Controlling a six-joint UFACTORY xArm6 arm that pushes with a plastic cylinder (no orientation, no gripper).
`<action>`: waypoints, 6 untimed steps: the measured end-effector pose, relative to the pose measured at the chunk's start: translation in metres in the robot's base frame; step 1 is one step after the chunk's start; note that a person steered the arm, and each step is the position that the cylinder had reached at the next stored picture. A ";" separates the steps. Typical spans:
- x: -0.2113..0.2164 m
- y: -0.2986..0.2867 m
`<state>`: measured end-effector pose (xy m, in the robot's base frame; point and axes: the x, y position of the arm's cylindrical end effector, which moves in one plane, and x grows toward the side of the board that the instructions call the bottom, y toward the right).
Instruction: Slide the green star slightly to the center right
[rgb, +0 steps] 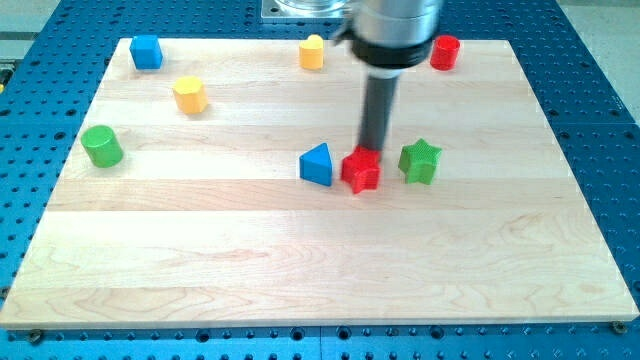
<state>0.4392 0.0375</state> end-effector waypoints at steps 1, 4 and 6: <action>0.037 0.025; 0.001 0.082; 0.001 0.062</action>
